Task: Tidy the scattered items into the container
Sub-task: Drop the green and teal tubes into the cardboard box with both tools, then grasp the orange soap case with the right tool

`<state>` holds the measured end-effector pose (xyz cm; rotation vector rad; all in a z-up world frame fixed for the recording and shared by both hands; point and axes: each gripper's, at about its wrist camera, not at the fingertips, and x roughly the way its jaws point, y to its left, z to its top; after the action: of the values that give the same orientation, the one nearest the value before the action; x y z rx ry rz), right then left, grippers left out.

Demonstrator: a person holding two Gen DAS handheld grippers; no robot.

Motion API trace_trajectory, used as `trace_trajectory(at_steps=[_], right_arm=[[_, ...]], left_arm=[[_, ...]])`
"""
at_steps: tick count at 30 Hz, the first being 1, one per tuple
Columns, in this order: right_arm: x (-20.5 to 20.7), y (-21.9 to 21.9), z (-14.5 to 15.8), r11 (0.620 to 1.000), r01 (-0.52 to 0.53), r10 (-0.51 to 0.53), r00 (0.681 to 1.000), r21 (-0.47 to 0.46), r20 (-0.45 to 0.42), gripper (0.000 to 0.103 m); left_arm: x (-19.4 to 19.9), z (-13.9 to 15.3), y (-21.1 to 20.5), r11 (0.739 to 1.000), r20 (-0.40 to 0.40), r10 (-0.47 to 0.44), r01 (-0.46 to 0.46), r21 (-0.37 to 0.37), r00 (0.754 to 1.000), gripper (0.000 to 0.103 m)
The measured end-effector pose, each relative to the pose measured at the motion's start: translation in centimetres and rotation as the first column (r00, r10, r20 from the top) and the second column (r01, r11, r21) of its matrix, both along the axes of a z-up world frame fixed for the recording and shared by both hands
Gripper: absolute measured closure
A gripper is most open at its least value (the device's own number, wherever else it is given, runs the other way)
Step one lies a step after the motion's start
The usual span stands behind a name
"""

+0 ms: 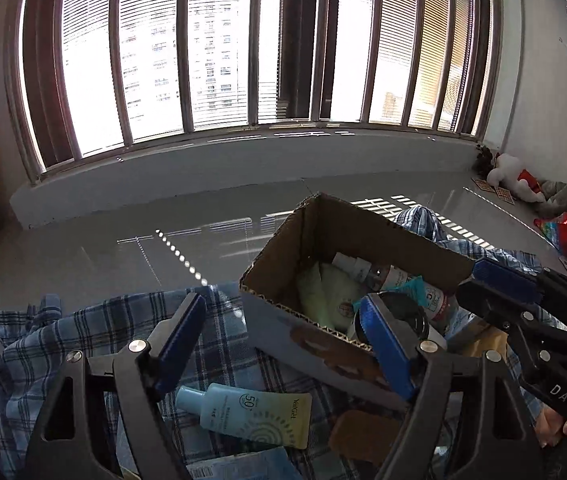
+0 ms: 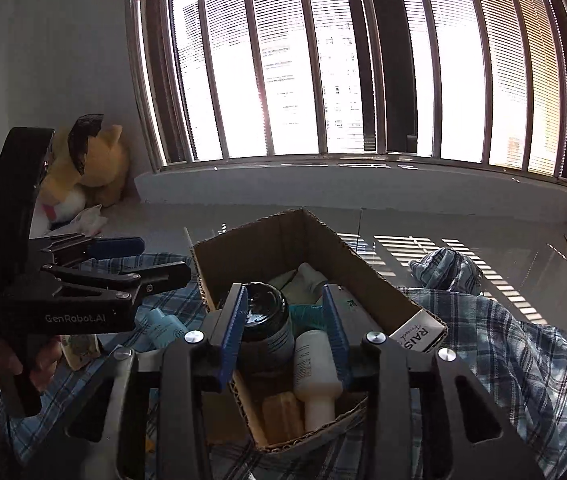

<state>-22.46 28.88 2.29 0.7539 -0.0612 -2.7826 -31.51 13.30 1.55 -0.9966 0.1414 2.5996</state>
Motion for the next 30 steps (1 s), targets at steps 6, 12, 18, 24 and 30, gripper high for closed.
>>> trace_trajectory(at_steps=[6,12,18,24,30], right_arm=[[3.5,-3.3,-1.4,0.977,-0.191,0.196,0.980,-0.096,0.041,0.056],[3.0,-6.9,-3.4,0.962,-0.270,0.271,0.957,-0.025,0.103,0.056],[2.4,-7.2,-5.8,0.967,-0.220,0.199,0.967,0.129,0.158,0.056],[1.9,-7.3,-7.5,0.944,-0.248,0.207,0.959,0.219,0.195,0.056],[1.8,-8.0,-8.7,0.920,-0.256,0.194,0.956,0.297,0.222,0.056]], left_arm=[[5.5,-2.1,-4.4,0.996,-0.004,0.012,-0.012,-0.084,1.000,0.022],[6.7,-6.0,-6.8,0.991,0.085,-0.006,0.018,-0.133,0.996,0.021],[5.5,-8.9,-7.4,0.997,0.205,-0.047,0.059,-0.052,0.978,0.021],[5.3,-9.5,-5.9,0.989,0.194,-0.106,0.123,-0.078,0.975,0.021],[4.5,-9.8,-4.8,0.977,0.173,-0.161,0.181,-0.109,0.972,0.021]])
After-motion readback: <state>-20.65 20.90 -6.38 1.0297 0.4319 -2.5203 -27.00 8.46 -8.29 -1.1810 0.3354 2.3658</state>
